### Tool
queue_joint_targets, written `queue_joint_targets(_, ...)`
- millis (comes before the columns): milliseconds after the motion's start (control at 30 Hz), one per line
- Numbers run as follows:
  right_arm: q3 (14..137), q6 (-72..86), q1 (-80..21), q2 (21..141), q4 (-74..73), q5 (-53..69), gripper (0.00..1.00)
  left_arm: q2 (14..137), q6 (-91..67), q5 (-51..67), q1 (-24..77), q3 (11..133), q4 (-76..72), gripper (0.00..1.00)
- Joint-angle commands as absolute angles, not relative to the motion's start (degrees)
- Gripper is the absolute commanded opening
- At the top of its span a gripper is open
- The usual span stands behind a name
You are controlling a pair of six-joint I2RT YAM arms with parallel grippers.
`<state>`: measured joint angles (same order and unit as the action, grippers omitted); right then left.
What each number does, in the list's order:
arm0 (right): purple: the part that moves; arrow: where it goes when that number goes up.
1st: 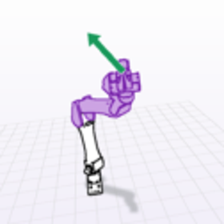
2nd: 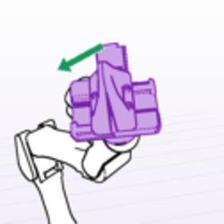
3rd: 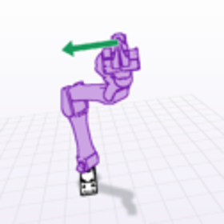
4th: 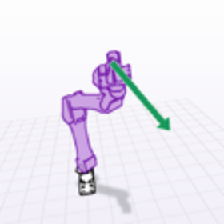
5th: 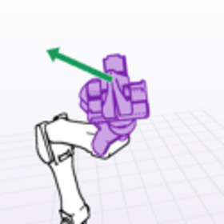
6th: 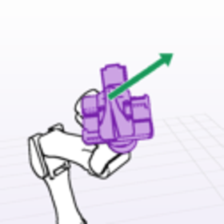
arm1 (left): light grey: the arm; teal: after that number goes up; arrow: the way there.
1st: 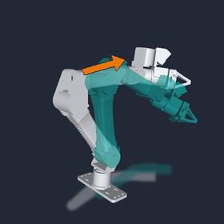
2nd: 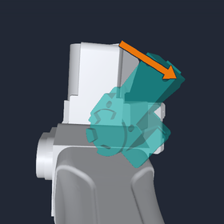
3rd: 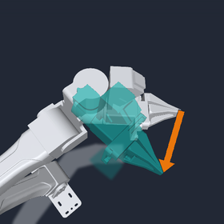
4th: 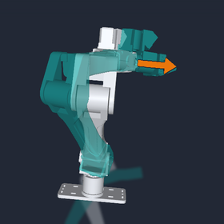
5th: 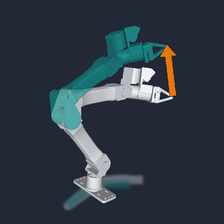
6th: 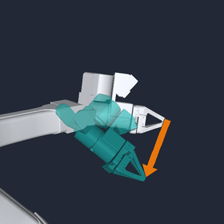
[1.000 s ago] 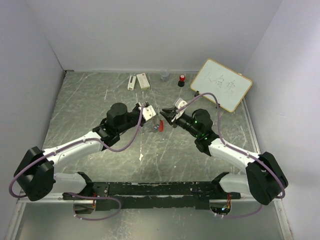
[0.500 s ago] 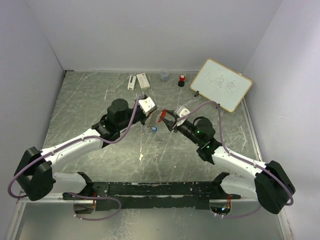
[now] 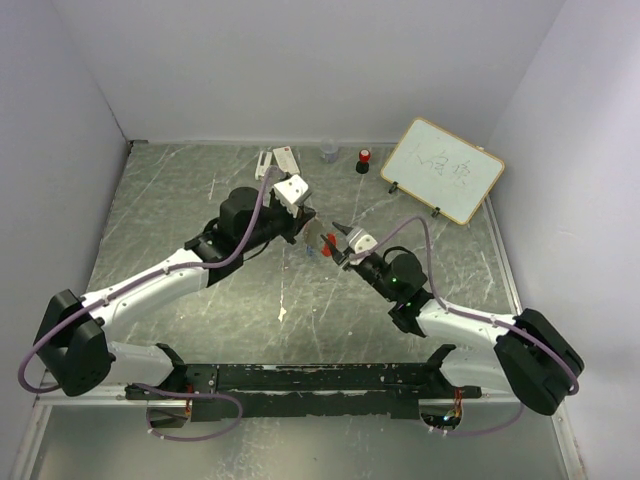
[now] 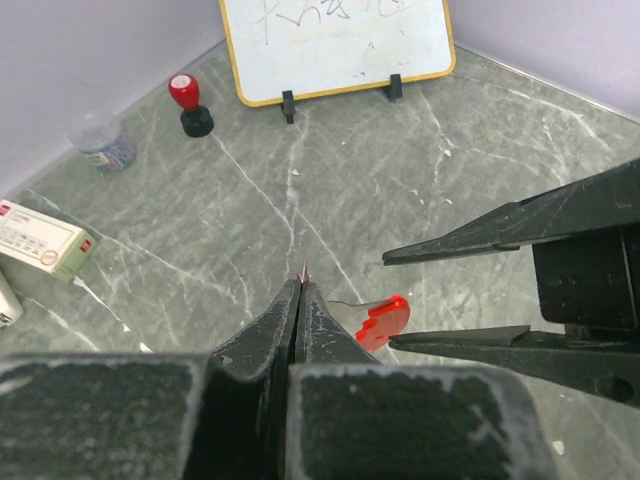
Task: Put the keys on the keyring
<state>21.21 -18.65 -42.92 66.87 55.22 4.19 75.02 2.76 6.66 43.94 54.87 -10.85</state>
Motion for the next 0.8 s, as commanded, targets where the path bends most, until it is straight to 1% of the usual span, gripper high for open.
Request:
queue_joint_targets(0, 19.7, -22.9, -44.5, 68.4, 64.2, 2.3, 0.39, 75.3, -4.4, 6.0, 43.8, 58.0, -8.6, 0.07)
queue_joint_targets(133, 19.0, -23.9, -45.7, 70.1, 66.8, 1.1, 0.39, 75.9, -8.0, 7.0, 43.7, 59.7, -6.2, 0.07)
queue_joint_targets(300, 19.1, -25.6, -47.4, 71.8, 69.4, -1.6, 0.36, 77.2, -11.2, 8.2, 43.7, 61.4, -4.6, 0.07)
queue_joint_targets(767, 22.1, -29.5, -51.4, 77.9, 73.1, -10.1, 0.32, 78.4, -13.9, 7.9, 43.8, 63.5, -2.7, 0.07)
